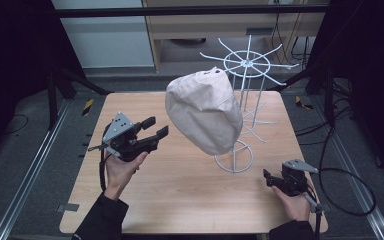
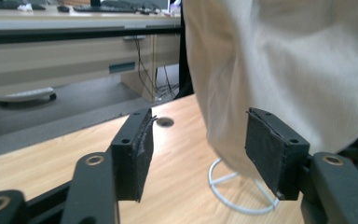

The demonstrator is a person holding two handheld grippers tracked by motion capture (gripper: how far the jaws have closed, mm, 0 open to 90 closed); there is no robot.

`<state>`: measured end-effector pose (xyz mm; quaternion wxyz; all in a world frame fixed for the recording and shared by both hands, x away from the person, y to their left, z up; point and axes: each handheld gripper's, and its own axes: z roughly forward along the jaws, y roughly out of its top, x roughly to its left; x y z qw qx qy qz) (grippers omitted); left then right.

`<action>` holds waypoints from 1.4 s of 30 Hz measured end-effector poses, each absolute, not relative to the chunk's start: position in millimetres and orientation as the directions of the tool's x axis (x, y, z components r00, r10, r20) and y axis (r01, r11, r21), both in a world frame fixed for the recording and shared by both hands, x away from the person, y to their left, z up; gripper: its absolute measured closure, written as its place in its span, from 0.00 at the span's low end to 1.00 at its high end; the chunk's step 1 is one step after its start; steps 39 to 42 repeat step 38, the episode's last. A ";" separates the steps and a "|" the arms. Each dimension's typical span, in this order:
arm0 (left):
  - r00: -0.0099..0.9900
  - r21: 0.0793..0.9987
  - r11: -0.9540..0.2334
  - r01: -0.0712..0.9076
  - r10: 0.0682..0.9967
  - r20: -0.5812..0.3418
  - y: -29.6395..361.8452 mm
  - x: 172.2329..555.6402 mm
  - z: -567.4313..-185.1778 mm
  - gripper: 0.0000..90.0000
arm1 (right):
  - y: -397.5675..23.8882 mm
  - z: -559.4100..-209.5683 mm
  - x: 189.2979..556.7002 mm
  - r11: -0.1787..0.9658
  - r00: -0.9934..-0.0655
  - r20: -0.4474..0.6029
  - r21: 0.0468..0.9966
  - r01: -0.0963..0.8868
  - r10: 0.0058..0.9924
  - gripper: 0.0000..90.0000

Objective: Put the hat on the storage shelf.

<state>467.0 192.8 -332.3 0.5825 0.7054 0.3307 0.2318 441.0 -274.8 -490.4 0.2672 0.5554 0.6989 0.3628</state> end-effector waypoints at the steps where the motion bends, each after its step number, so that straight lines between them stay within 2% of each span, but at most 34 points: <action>1: 0.671 0.974 -0.113 0.197 0.739 -0.050 195.3 466.1 -334.8 0.45 | -274.8 -490.4 441.0 0.120 -0.240 0.029 0.804 0.582 0.970 0.29; 16: 0.573 0.947 -0.141 0.290 0.818 -0.053 235.8 459.9 -382.6 0.38 | -274.7 -490.8 440.3 0.116 -0.235 0.030 0.804 0.583 0.972 0.29; 33: 0.417 0.862 -0.173 0.476 0.908 -0.047 290.0 458.5 -451.2 0.28 | -274.6 -491.7 439.2 0.122 -0.234 0.024 0.802 0.584 0.972 0.29; 42: 0.386 0.845 -0.172 0.507 0.921 -0.043 302.2 459.8 -461.2 0.25 | -273.5 -491.8 439.0 0.124 -0.237 0.024 0.799 0.588 0.971 0.29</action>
